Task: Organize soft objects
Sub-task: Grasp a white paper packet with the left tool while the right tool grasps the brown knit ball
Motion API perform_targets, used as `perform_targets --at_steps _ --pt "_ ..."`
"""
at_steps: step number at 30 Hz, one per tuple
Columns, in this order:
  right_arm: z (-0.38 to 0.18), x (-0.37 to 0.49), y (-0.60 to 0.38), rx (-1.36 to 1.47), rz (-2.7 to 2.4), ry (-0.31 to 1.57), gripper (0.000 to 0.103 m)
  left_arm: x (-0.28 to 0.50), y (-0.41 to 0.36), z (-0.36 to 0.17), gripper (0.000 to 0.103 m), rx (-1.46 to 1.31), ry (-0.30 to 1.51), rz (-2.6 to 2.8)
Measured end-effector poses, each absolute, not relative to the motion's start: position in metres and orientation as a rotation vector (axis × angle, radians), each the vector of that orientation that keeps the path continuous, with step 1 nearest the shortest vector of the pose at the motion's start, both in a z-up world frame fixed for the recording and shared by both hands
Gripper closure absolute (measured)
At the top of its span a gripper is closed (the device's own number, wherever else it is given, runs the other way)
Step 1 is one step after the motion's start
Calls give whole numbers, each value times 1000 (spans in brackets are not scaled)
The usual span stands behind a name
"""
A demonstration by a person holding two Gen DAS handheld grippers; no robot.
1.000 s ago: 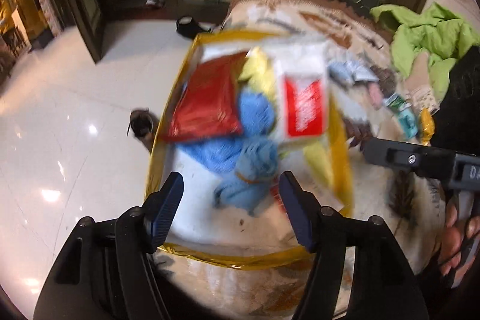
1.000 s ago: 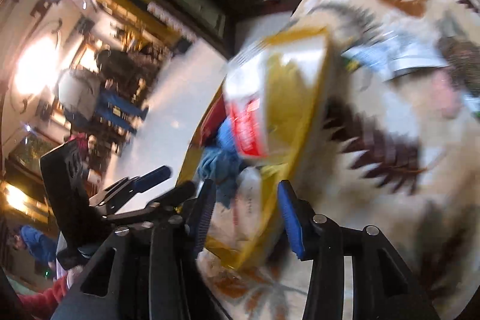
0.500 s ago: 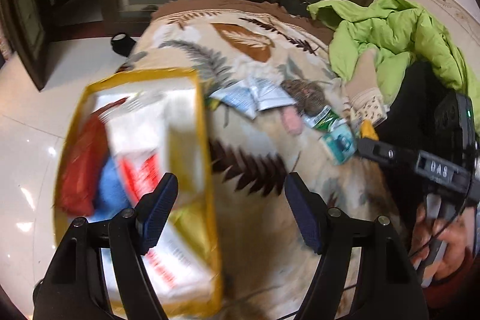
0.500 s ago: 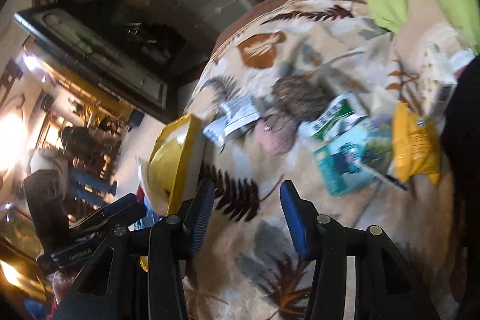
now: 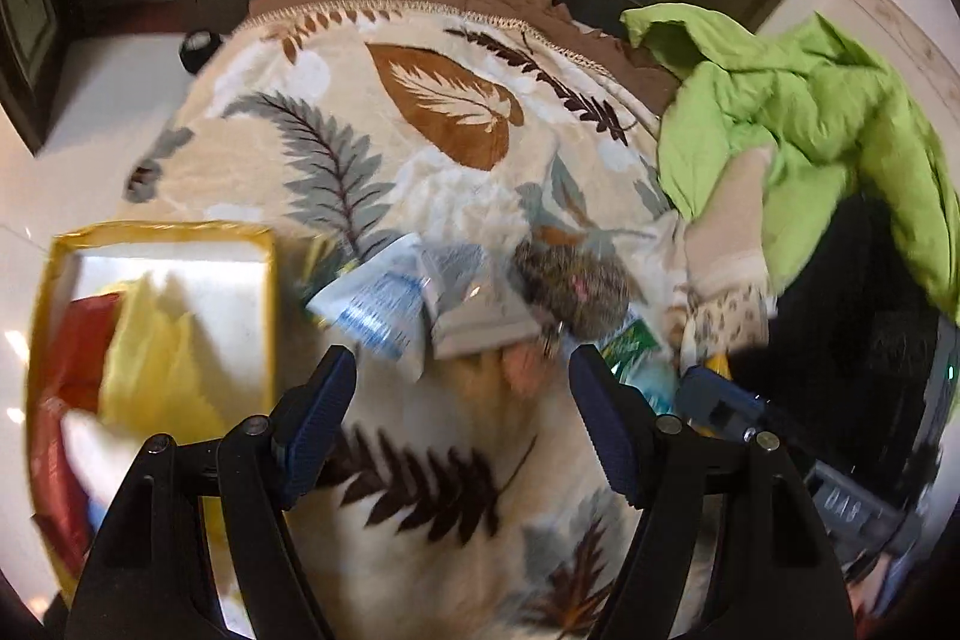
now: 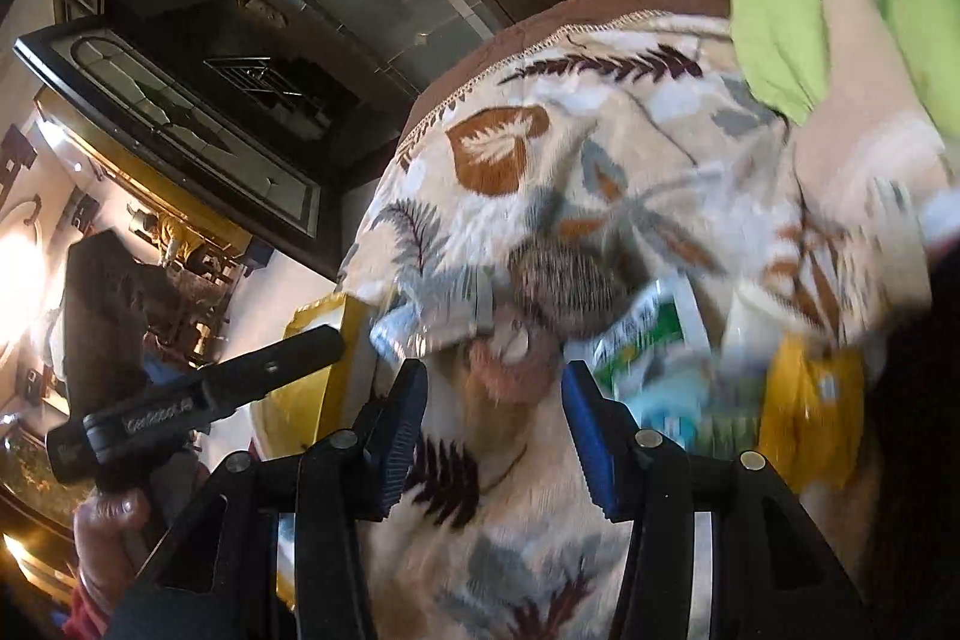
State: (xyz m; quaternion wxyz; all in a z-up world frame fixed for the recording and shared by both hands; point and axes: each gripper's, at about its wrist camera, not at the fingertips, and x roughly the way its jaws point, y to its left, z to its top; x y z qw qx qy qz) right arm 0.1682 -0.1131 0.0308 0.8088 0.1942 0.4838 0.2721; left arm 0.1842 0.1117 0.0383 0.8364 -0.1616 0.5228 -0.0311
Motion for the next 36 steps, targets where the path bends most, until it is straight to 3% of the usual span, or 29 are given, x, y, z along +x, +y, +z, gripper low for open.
perform_targets --at_steps 16,31,34,35,36 --pt "5 227 -75 151 547 1015 50 244 99 4 30 -377 1218 -28" --pt "-8 244 -75 84 525 1022 49 259 92 -13 30 -337 1256 -11" --pt "-16 250 -73 103 543 1055 53 261 91 -13 30 -331 1257 -17" --pt "-18 252 -73 114 550 1065 57 261 90 -13 32 -318 1258 -22" --pt "-19 253 -72 121 558 1072 60 261 89 -13 40 -307 1258 -26"
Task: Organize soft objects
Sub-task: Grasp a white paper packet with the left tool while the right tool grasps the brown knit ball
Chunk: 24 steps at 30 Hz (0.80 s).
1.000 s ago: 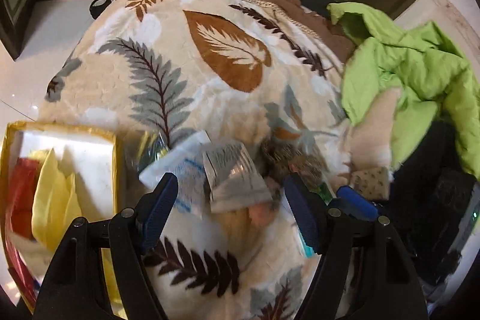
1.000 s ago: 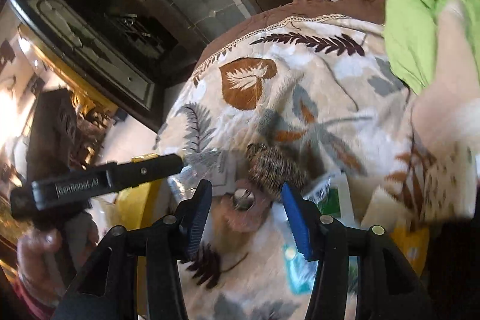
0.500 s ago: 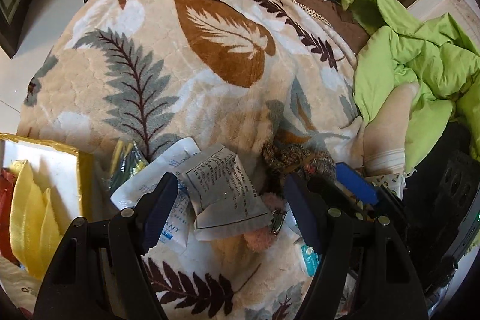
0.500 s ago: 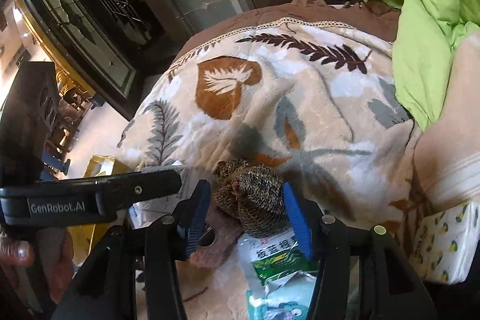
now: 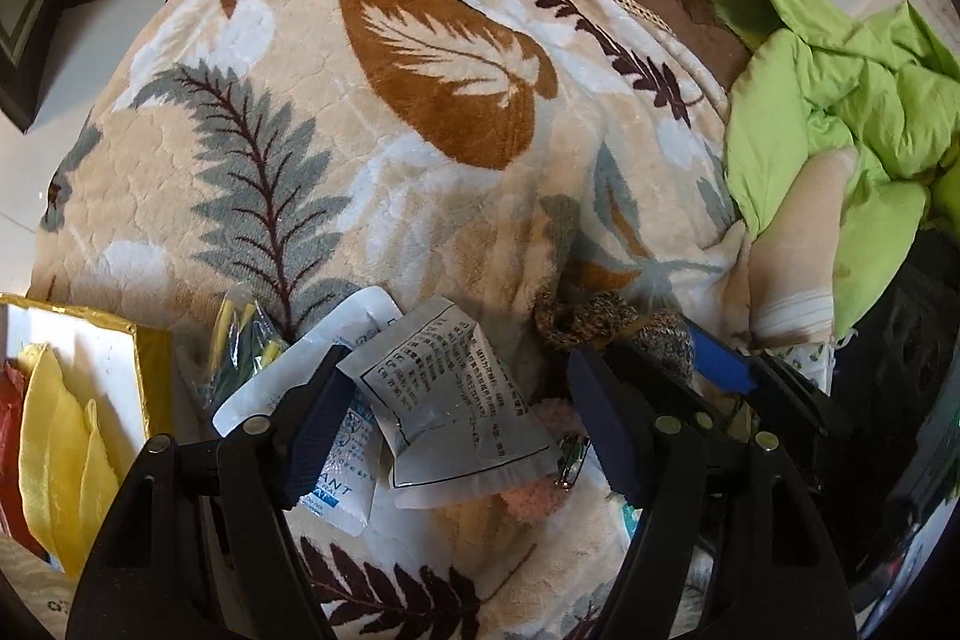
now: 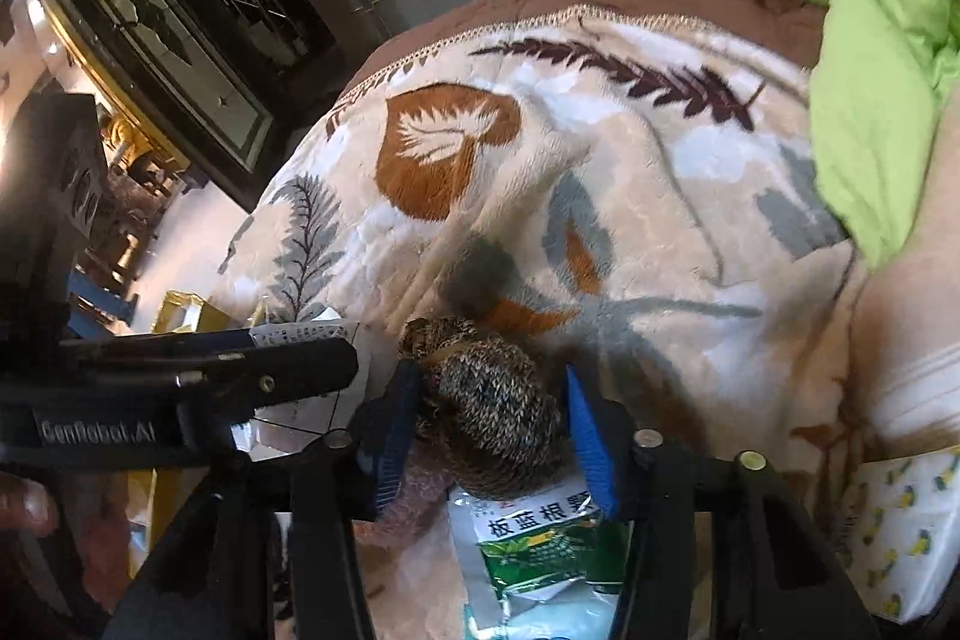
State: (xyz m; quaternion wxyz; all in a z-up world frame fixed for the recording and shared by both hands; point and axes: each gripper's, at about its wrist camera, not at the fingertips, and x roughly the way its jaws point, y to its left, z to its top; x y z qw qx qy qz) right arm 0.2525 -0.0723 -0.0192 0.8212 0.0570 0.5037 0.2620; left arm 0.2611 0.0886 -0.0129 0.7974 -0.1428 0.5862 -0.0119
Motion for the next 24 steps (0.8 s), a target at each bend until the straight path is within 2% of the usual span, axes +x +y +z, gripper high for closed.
perform_targets --at_steps 1,2,7,10,24 --pt "-19 252 -71 106 553 1072 61 261 88 -13 45 -294 1258 -28" --pt "-18 250 -70 97 552 1062 63 261 87 -13 55 -288 1258 -28" --pt "-19 249 -82 169 535 1067 65 260 87 -13 62 -263 1248 -45" --pt "-16 247 -97 251 527 1063 66 255 88 -6 70 -268 1209 -48" --pt "29 204 -114 401 608 1016 66 200 101 43 72 -327 1096 -146"
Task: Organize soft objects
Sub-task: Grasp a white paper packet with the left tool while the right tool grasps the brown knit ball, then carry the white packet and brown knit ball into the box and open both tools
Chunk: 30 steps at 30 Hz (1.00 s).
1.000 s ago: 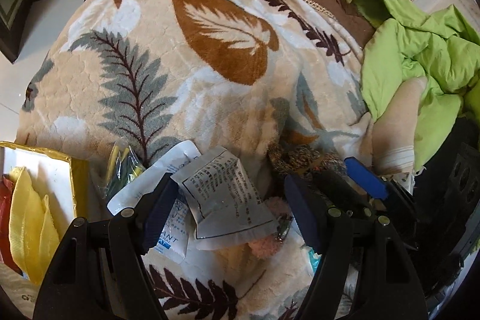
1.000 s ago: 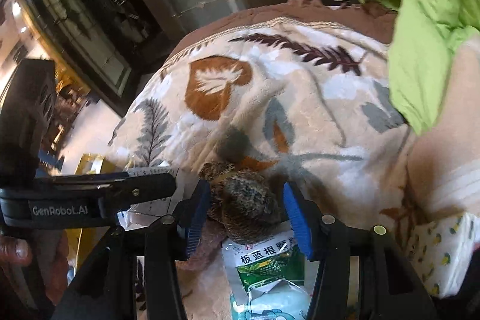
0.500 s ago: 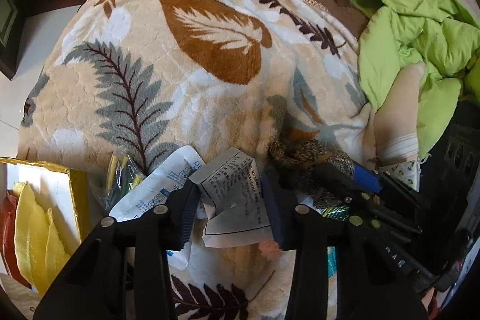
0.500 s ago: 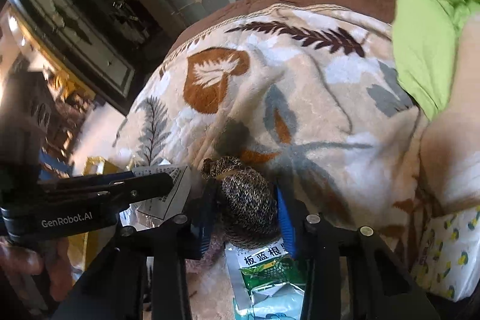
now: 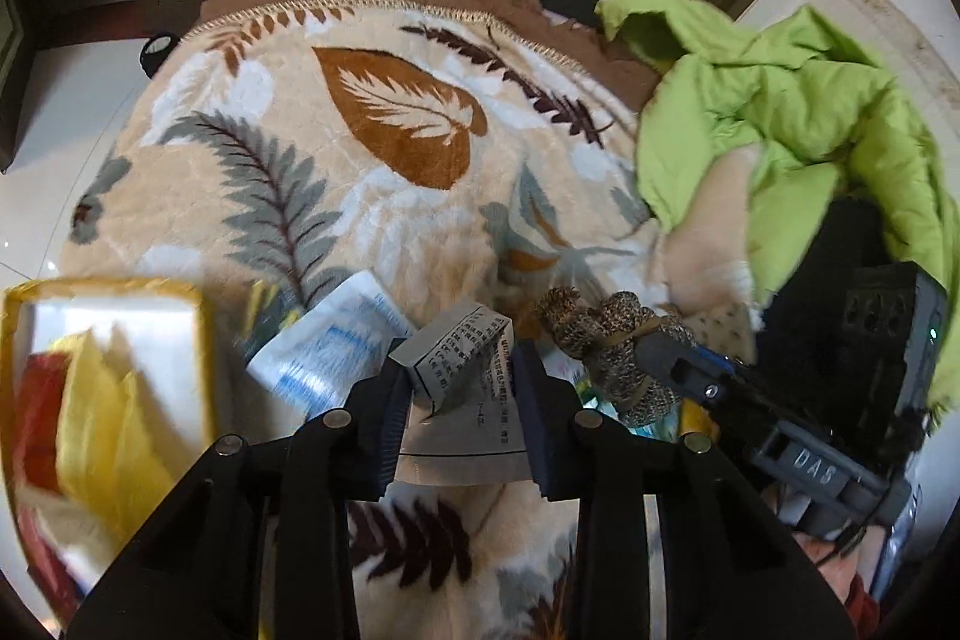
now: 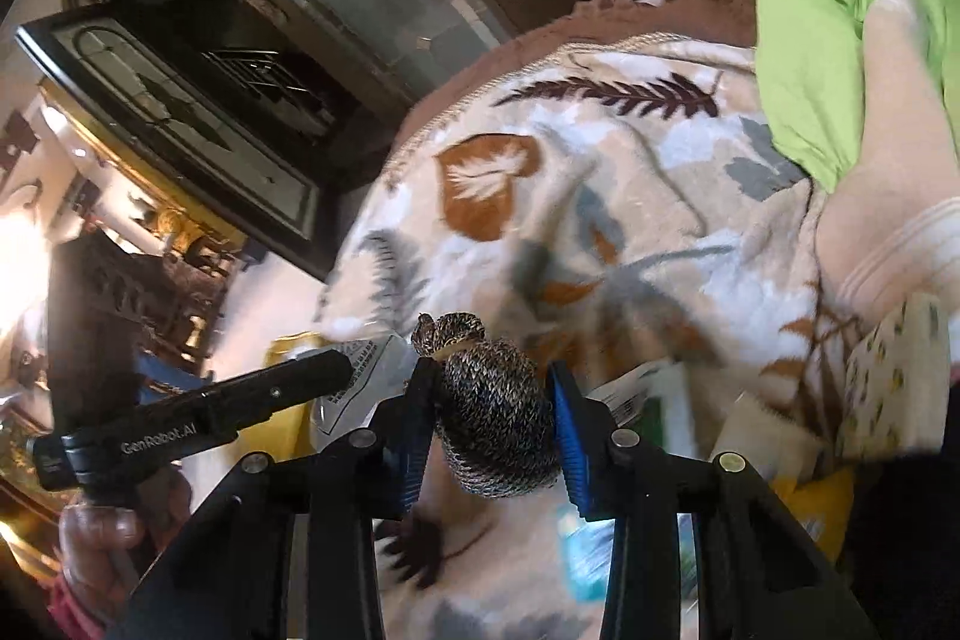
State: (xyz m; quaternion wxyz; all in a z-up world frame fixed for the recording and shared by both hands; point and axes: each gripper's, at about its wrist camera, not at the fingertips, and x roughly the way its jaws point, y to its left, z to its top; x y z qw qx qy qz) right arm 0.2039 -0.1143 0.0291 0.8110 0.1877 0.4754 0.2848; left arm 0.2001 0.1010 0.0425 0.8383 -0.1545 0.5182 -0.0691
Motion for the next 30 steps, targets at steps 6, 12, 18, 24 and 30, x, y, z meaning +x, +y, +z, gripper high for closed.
perform_targets --at_steps 6,12,18,24,30 --pt "56 166 -90 428 740 1005 66 132 142 71 72 -316 1031 -124" --pt "71 124 -25 407 918 1033 66 62 192 72 72 -279 1017 -4" --pt "57 88 50 320 1027 1117 66 12 221 53 72 -276 1017 85" --pt "28 64 95 199 1020 1174 66 -9 226 24 72 -302 1051 92" --pt "3 49 113 102 986 1209 63 -23 231 1 71 -299 1090 123"
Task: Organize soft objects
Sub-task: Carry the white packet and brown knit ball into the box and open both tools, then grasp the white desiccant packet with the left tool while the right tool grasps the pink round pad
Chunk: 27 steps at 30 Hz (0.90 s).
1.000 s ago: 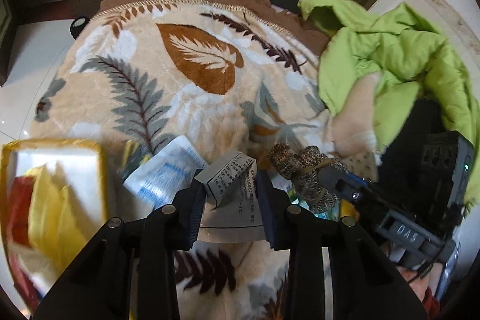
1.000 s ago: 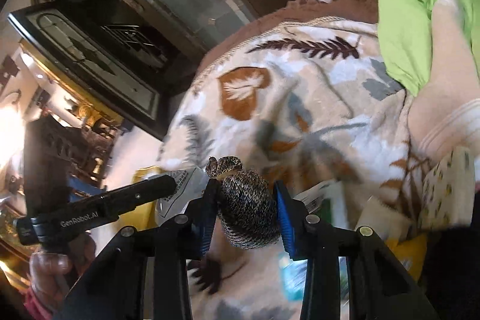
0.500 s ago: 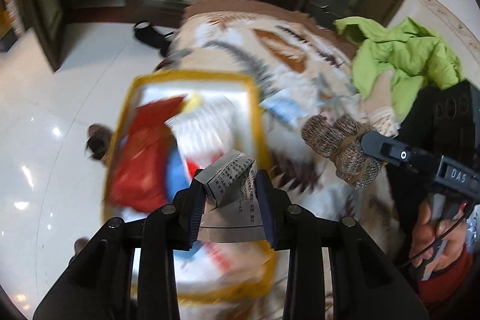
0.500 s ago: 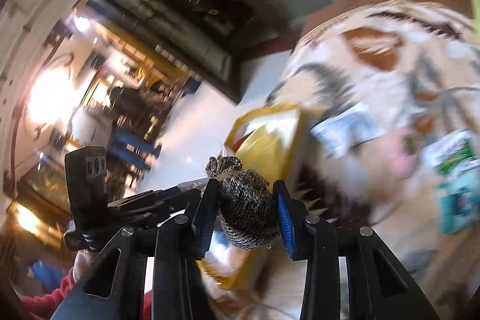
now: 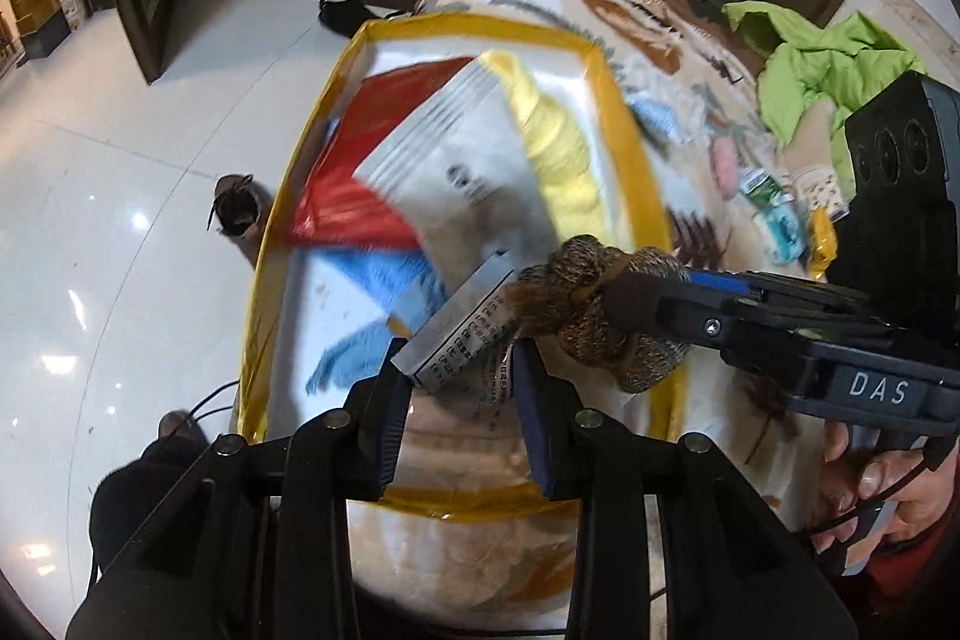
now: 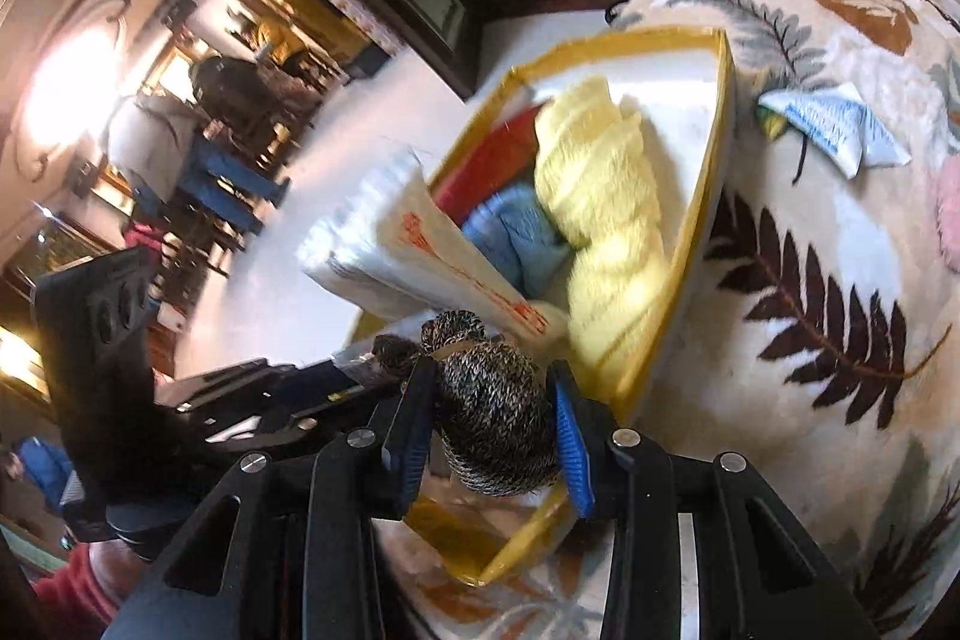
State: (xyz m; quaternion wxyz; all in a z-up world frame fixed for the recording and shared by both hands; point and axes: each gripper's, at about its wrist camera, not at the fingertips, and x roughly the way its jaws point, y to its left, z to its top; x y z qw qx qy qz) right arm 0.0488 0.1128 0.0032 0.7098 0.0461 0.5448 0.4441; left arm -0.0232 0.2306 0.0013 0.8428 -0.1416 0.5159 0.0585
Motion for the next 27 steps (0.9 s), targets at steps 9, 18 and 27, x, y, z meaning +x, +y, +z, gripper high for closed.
perform_targets --at_steps 9,18,27 --pt "8 47 96 148 1016 1236 50 -40 229 4 49 -235 1060 183" --pt "30 55 39 273 985 1161 50 -47 231 30 33 -122 950 330" --pt "55 70 -38 361 859 1060 48 -16 190 64 27 -39 857 263"
